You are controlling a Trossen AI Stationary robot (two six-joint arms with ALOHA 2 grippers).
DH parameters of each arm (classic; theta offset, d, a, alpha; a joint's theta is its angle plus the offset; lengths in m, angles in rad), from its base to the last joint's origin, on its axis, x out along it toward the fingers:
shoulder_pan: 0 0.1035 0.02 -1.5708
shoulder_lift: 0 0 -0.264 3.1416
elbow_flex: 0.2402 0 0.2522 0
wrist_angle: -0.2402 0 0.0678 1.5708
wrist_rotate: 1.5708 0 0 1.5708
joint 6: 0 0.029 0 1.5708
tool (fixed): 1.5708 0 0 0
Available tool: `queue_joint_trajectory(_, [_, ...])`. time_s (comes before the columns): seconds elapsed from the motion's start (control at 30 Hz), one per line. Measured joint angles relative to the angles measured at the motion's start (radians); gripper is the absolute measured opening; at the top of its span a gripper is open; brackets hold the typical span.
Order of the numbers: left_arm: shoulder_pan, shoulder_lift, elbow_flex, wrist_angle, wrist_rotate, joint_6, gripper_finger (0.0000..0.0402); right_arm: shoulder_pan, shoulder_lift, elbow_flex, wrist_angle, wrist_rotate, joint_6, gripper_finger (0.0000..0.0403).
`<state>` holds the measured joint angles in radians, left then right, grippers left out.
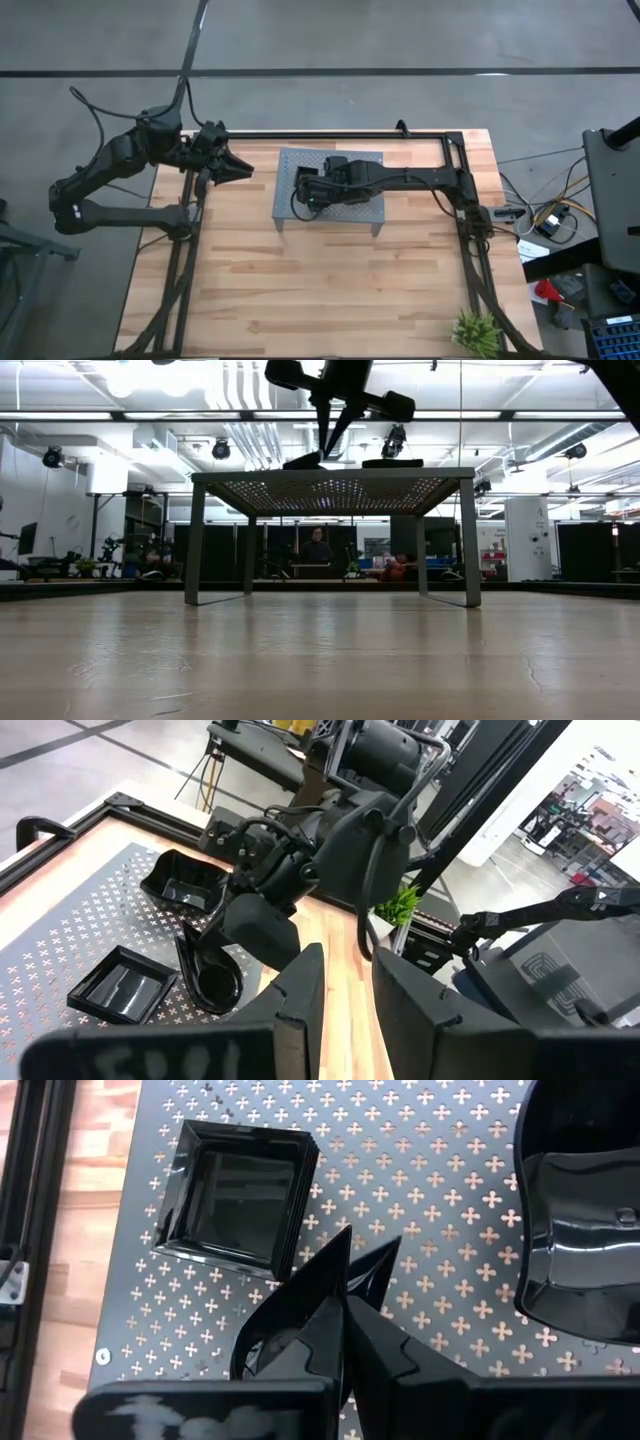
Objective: Pick & Place Mini shaped plates
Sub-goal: Stack the black drop shaped plate on top of the other black drop shaped plates on the shelf, then return to Home Position
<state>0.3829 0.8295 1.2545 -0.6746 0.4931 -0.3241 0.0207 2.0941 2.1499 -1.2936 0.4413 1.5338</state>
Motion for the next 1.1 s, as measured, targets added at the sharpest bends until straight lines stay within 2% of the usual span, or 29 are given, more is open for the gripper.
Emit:
queue_joint_trajectory(0.2, [0.000, 0.000, 0.000, 0.000, 0.000, 0.000, 0.0081, 0.000, 0.000, -0.001, -0.001, 0.016, -0.016, 0.0023])
queue_joint_trajectory(0.3, [0.000, 0.000, 0.000, 0.000, 0.000, 0.000, 0.0081, 0.000, 0.000, -0.001, -0.001, 0.023, -0.024, 0.0053])
queue_joint_trajectory(0.53, [0.000, 0.000, 0.000, 0.000, 0.000, 0.000, 0.0081, 0.003, -0.006, 0.000, 0.003, 0.015, -0.046, 0.0152])
queue_joint_trajectory(0.67, [0.000, 0.001, 0.000, -0.036, 0.003, 0.017, 0.0080, 0.020, -0.047, 0.007, 0.014, -0.029, -0.123, 0.0176])
queue_joint_trajectory(0.77, [0.000, -0.002, 0.000, -0.080, 0.003, 0.069, 0.0062, 0.052, -0.082, 0.015, 0.023, -0.038, -0.183, 0.0137])
queue_joint_trajectory(0.87, [0.000, -0.022, -0.010, -0.092, -0.011, 0.092, 0.0017, 0.098, -0.115, 0.005, 0.067, -0.017, -0.295, 0.0041])
queue_joint_trajectory(0.9, [0.000, -0.036, -0.022, -0.087, -0.021, 0.093, 0.0009, 0.114, -0.127, -0.004, 0.098, -0.016, -0.364, 0.0028])
queue_joint_trajectory(1.1, [-0.001, -0.178, -0.175, 0.080, -0.056, 0.109, 0.0001, 0.166, -0.222, -0.127, 0.211, 0.052, -0.545, 0.0008])
